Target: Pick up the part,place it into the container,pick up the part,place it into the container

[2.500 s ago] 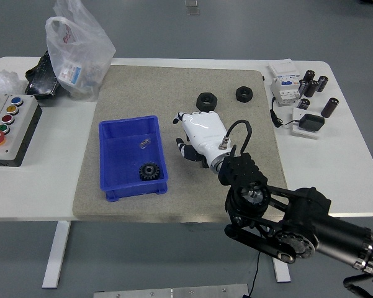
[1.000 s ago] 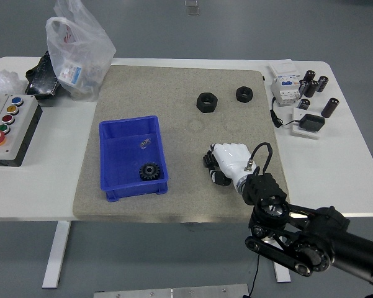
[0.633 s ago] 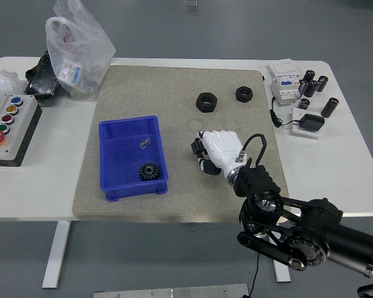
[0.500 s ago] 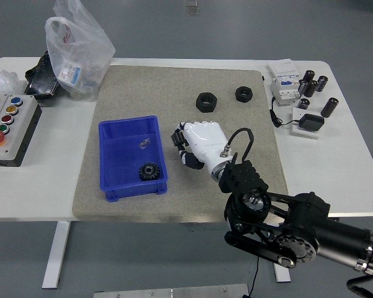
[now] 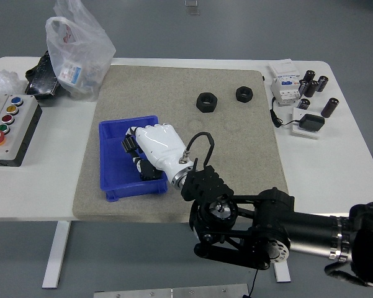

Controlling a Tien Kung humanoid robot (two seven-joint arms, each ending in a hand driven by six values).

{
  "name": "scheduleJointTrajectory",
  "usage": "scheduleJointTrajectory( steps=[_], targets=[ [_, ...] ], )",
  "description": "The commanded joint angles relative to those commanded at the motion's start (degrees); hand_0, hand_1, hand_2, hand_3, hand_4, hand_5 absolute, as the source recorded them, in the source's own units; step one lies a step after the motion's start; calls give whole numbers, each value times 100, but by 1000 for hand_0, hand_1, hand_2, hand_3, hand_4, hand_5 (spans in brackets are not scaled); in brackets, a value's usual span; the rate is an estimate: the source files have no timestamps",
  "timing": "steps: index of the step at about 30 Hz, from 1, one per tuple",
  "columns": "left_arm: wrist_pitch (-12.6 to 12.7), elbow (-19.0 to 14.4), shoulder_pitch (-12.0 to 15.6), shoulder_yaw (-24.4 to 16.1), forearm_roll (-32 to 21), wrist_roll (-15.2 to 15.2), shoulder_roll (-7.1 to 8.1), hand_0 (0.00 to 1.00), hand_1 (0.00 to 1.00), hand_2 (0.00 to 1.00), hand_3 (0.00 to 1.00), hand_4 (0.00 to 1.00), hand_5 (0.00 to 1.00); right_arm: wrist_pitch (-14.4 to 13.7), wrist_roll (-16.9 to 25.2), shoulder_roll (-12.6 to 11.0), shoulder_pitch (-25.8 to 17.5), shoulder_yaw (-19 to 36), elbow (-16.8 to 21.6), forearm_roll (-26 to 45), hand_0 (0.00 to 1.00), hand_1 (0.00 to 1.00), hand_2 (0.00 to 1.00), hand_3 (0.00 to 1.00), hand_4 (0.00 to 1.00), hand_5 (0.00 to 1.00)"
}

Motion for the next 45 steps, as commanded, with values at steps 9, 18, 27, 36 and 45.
scheduleJointTrajectory(
  steps=[9, 18, 27, 36, 45],
  targets=[
    [-11, 0, -11, -22, 40, -11, 0, 597, 467, 482, 603, 493, 590, 279, 0, 0, -53, 80, -33, 128, 281, 598, 727, 891, 601, 182],
    [-13, 0, 3, -47, 72, -20, -10, 597, 469, 482, 602, 489, 590, 169, 0, -107, -240, 562, 97, -113, 280, 590, 739, 899, 630, 195],
    [-8, 0, 32, -86, 98, -53, -34, 597, 468, 483, 602, 476, 587, -559, 70, -584, -1113, 1906, 405, -483, 296, 573, 723, 862, 647, 244],
    [33, 0, 88, -188, 146, -66, -24, 597, 468, 484, 602, 467, 583, -1340, 1171, -829, -2154, 3506, 406, 401, 398, 628, 721, 810, 658, 264],
    [30, 0, 38, -150, 168, -141, -21, 596, 468, 484, 602, 464, 581, -1340, 2754, -914, -3087, 4770, 526, 1802, 527, 655, 714, 762, 661, 285]
  ],
)
